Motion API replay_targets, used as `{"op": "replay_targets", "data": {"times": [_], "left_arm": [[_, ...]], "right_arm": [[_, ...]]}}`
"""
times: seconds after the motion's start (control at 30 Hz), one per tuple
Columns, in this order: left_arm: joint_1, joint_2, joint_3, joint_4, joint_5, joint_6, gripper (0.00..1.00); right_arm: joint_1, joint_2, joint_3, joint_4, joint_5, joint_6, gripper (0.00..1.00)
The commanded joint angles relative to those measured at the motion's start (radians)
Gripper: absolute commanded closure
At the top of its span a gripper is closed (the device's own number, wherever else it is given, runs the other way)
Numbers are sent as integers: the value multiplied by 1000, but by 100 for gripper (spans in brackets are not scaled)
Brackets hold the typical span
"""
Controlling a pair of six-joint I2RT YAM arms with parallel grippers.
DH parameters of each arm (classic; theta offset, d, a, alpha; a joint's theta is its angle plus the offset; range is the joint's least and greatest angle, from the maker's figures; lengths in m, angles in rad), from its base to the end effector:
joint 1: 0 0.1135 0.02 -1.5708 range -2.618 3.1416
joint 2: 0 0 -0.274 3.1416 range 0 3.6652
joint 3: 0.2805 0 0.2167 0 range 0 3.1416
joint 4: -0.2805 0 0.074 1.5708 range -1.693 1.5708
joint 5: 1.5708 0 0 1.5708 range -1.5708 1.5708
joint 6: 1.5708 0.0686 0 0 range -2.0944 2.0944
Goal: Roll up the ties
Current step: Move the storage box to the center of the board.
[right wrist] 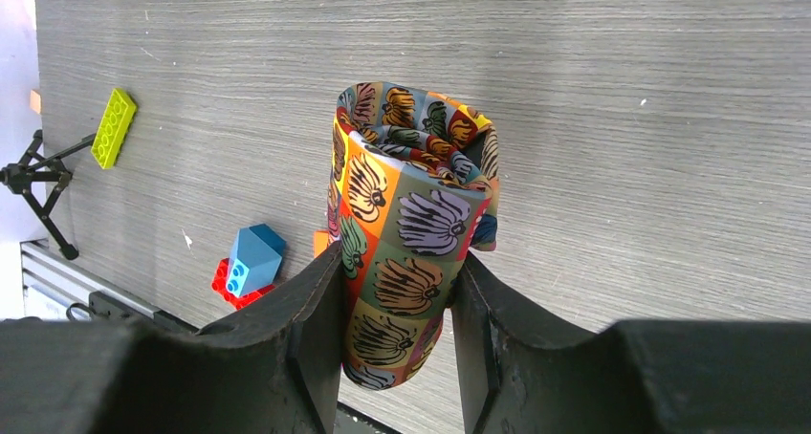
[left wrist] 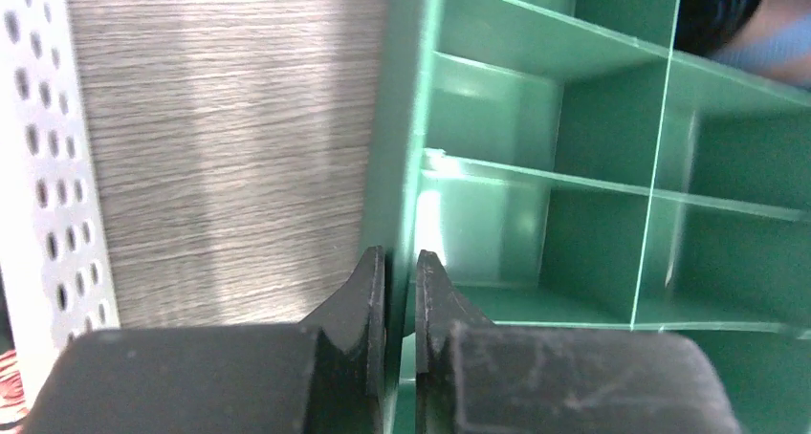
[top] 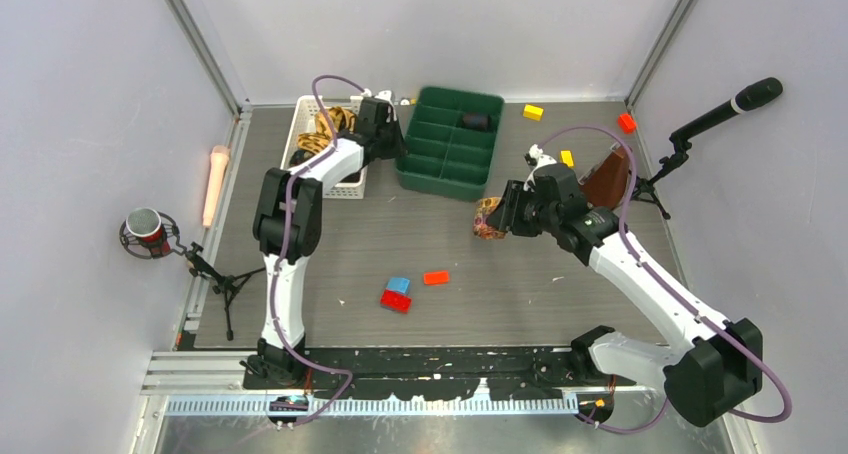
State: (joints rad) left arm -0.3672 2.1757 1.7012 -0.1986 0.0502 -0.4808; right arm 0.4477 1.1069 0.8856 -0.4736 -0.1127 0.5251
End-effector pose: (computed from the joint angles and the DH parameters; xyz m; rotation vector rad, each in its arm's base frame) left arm 0.4653 -0.1827 0.2083 -0.1025 2.2912 -0.5069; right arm 0.1976 0.1035 0.2803 0.0288 2.3422 0.6293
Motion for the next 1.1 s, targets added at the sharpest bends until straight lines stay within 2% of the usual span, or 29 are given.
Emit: {"op": "replay_targets", "data": {"times": [0.0,0.33,0.43,0.57,0.83,1.07], "left_arm": [[1,-42,-58,-34,102,115,100],[-1,-273,-331,-35,171,249,100],[-2,-348,-434,-4,237,272,100],[-13,-416,-538,30,333,345,100],[-30,-467,-618,98,490,421,100],[-39,-478,-621,112,538,506,100]], "right_arm": [[-4,-37,63,-26,3,-51,81],[-3,-40,100,-39,1,-109,82],[-2,-19,122,-47,8,-128,86],[16,18,152,-75,6,-163,86],[119,73,181,-13,33,-353,87],[178,159,241,12,67,-513,91]]}}
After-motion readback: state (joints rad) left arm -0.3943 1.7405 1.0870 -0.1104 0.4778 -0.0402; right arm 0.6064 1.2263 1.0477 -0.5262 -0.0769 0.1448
